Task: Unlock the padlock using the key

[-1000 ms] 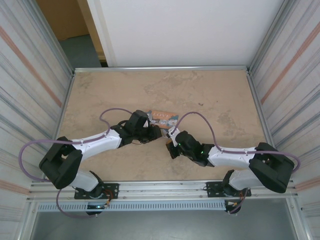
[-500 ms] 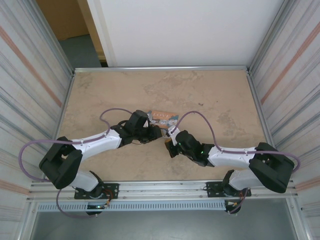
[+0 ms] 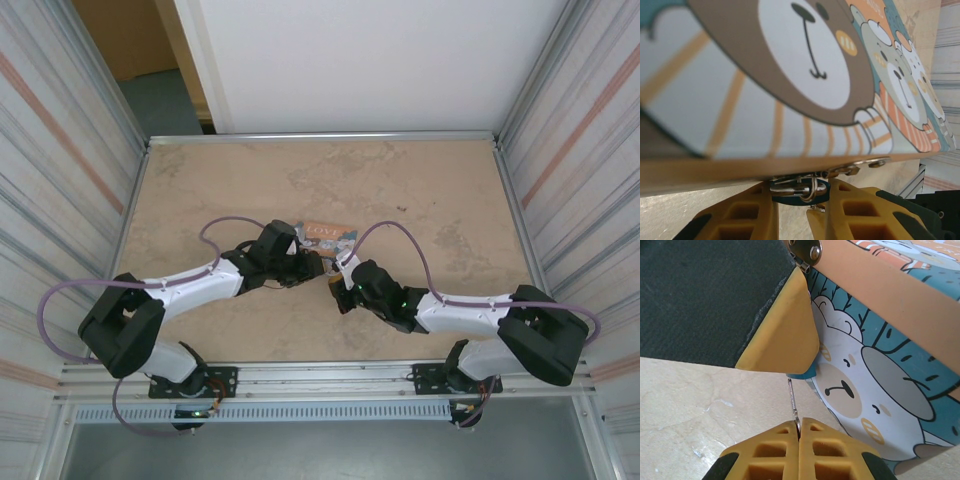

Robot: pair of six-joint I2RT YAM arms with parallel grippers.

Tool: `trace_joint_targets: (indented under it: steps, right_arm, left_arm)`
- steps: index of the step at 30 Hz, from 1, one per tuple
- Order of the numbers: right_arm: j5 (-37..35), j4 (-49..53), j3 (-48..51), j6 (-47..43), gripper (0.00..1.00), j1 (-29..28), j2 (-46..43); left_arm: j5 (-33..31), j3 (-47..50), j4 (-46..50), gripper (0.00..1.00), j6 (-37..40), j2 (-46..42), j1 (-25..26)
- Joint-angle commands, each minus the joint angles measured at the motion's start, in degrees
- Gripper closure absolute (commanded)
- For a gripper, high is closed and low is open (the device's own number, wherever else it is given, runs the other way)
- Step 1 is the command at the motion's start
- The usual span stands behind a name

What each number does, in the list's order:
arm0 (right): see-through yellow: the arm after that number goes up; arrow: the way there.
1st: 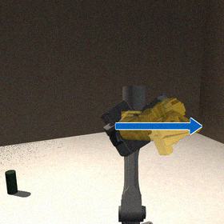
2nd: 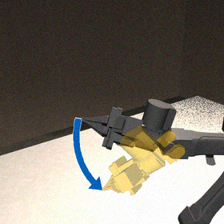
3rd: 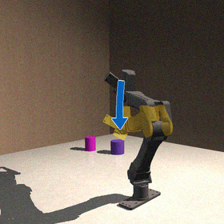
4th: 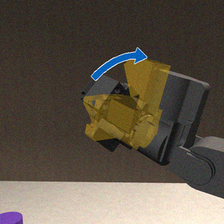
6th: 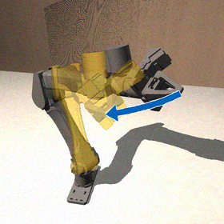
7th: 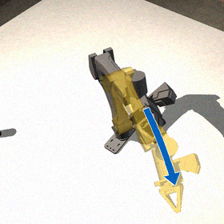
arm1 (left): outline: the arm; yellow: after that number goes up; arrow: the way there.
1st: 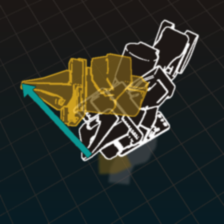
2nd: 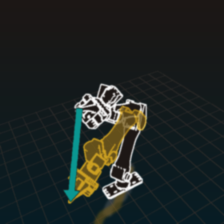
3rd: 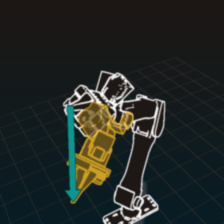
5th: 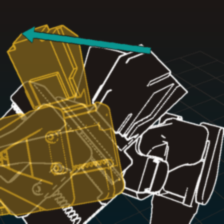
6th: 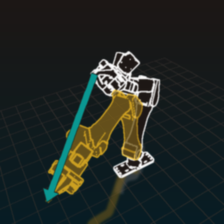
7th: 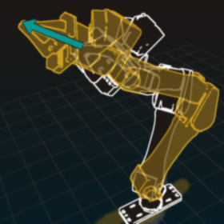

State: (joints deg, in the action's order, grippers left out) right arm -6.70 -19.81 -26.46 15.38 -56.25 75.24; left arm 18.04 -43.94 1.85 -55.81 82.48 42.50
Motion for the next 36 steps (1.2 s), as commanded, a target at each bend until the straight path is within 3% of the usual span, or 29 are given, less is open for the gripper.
trace_joint_targets:
  steps: [1, 36]
  right_arm:
    - [-1.4, -1.7, -0.7, 0.0, 1.00, 0.3, 0.8]
    - [-2.1, -0.5, 0.4, 0.3, 1.00, 0.5, 1.3]
  left_arm:
    - [0.9, -1.9, -2.9, 0.95, -0.4, -1.0, 0.2]
    - [0.8, -1.0, -3.2, 0.95, -0.8, -1.7, 0.2]
